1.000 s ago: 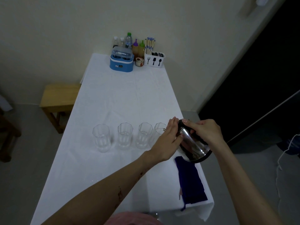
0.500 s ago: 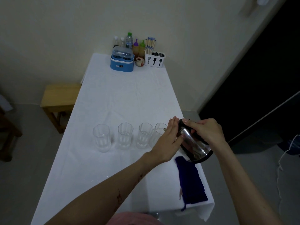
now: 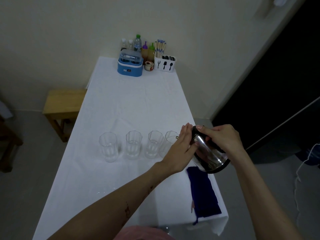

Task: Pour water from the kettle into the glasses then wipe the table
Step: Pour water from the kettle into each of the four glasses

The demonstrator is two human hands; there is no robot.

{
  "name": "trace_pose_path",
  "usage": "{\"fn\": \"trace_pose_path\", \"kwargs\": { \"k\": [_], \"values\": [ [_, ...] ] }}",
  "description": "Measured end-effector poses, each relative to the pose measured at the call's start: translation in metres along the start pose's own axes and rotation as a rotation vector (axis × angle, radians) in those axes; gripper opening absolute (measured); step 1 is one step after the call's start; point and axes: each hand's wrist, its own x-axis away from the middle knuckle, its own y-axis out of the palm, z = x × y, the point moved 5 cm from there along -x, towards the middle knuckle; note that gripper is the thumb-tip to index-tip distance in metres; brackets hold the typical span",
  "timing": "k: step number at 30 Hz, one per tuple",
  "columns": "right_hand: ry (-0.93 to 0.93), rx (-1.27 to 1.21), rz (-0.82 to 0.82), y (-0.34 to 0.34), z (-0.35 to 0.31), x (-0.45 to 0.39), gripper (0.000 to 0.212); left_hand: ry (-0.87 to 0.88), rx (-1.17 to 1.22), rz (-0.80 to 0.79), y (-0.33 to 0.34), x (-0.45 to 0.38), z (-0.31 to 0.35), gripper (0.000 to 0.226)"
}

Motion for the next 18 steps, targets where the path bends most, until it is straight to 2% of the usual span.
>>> {"fn": "trace_pose_path", "kwargs": {
  "k": [18],
  "values": [
    [-0.035, 0.038, 0.039, -0.0066, -0.0041, 0.0018, 0.054, 0.005, 0.035, 0.023, -0.0005, 0.0027, 0.0068, 0.059]
  ]
}}
